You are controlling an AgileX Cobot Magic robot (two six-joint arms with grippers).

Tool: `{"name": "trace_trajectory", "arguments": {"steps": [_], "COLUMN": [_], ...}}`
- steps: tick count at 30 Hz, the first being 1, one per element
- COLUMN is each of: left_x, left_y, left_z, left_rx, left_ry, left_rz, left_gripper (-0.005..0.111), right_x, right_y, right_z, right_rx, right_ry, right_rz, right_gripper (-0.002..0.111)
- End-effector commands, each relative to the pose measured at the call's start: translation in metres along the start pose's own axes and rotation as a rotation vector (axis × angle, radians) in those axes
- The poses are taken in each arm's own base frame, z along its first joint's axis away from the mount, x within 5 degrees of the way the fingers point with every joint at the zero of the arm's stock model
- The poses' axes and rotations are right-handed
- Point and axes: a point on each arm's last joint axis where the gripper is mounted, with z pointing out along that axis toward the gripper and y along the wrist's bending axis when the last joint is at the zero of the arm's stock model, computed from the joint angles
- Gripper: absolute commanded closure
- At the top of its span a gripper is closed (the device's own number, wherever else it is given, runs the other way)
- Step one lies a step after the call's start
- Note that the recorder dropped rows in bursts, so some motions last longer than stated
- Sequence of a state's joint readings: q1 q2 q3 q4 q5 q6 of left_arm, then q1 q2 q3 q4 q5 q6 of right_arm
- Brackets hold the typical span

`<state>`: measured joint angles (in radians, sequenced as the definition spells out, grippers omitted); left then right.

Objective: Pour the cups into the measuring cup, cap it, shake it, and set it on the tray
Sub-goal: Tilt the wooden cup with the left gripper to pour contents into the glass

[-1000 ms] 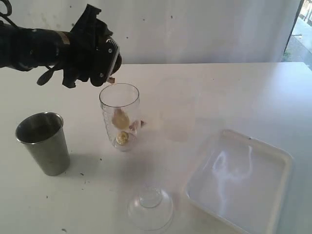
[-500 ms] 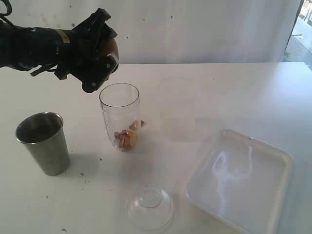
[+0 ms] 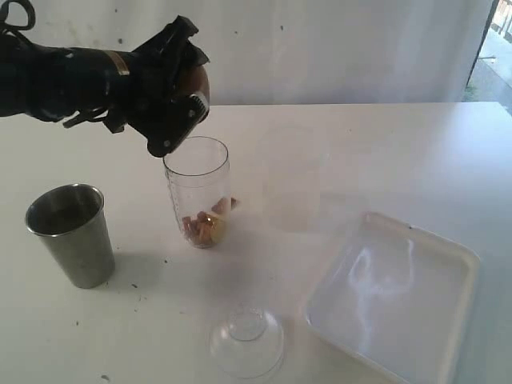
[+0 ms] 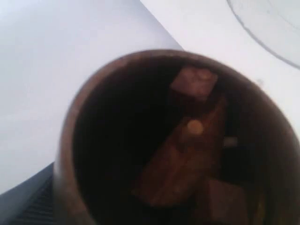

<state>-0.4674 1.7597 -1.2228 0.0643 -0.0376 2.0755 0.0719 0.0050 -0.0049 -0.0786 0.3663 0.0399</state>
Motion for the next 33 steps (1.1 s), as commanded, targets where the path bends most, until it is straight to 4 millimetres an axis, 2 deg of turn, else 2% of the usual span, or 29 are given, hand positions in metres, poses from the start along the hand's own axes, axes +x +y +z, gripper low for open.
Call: {"name": "trace_trajectory", "arguments": {"steps": [1,5,8,16,24,28,31,33], "left_x": [0.002,0.002,-0.008,-0.013,-0.012,-0.009,-0.010,-0.007], "left_y": [0.006,0.011,0.016,0.010,0.010,0.010,0.011,0.018], "left_z": [-0.004,-0.005,-0.005,-0.006,-0.008,-0.008,-0.009,-0.011], "left_rx": [-0.041,-0.084,-0.093,-0.018,0.001,-0.016,-0.014,-0.071], "left_ry": [0.019,0.037,0.011,-0.036,-0.041,-0.027,-0.030,-0.005], "left_rz": [0.060,0.070,0.089,0.241,0.215,0.140,0.238,0.136], "left_gripper": [0.107,0.107,0.107,0.107,0.107,0.107,0.107,0.107], "right_x": [0.000,0.000,0.000,0.000,0.000,0.000,0.000,0.000], "right_y": [0.000,0.000,0.000,0.000,0.000,0.000,0.000,0.000], "right_z": [0.000,0.000,0.000,0.000,0.000,0.000,0.000,0.000], "right_rx": [0.003,0.003,0.003,0.003,0.003,0.003,0.003,0.003], "right_ry": [-0.015,-0.015,-0.015,-0.015,-0.015,-0.015,-0.015,-0.015], "right_rz": [-0.003,-0.003,-0.003,-0.003,-0.003,-0.003,-0.003,-0.003], "right_gripper": [0.108,0.108,0.108,0.108,0.108,0.108,0.108,0.108]}}
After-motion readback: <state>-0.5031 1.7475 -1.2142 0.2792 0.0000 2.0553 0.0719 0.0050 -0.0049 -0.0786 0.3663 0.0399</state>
